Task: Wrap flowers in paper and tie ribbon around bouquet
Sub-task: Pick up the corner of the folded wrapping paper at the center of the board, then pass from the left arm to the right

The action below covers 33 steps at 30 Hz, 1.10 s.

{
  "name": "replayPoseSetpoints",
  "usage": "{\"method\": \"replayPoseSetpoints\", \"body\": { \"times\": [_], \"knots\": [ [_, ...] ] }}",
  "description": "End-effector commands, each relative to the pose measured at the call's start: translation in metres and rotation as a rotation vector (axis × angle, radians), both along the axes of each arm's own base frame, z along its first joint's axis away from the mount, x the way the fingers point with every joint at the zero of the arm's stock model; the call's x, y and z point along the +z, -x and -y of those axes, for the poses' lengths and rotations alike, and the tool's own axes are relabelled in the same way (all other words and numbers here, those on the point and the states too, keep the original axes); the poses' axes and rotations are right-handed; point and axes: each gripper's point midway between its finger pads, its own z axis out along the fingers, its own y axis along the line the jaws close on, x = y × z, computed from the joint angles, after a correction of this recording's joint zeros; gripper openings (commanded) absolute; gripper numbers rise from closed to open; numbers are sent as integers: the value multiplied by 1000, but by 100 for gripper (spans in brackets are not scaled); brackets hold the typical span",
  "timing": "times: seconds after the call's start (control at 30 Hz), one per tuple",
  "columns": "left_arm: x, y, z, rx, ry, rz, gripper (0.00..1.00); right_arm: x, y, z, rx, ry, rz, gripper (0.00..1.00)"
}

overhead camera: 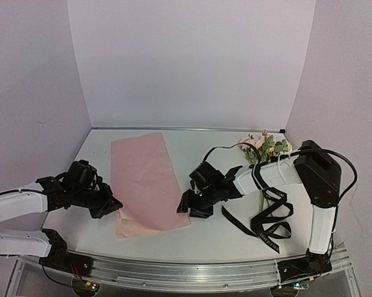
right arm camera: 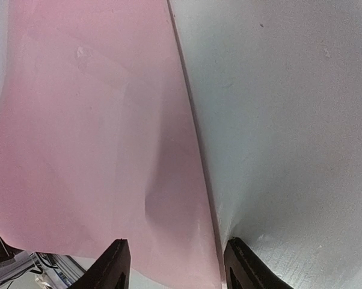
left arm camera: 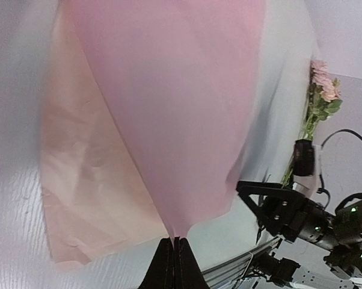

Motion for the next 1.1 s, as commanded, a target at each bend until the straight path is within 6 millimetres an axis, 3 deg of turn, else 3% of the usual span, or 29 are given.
{"method": "replayPoseSetpoints", "body": {
  "times": [0.0,0.13,0.23,0.33,0.47,0.53,0.7,0.97,1.07],
  "knots": [
    [56,-40,9,-50,-60,210,0,-8,15,-3,14,13,-58,49],
    [95,-70,22,-115,-116,342,0,1,16,-37,32,-51,-61,47],
    [123,-85,48,-232,-85,450,0,7,13,-61,40,-94,-62,47],
    [142,-89,82,-402,-7,526,0,10,8,-73,30,-134,-61,47],
    [143,-88,118,-578,87,532,0,16,4,-77,1,-182,-50,47],
    [138,-82,132,-650,123,513,0,20,-2,-73,-38,-221,-35,50],
    [113,-68,158,-802,108,458,0,21,-18,-38,-202,-300,7,56],
    [90,-63,173,-898,77,392,0,36,-29,26,-374,-354,137,58],
    [79,-66,177,-911,56,359,0,56,-32,44,-381,-359,240,62]
  ]
}}
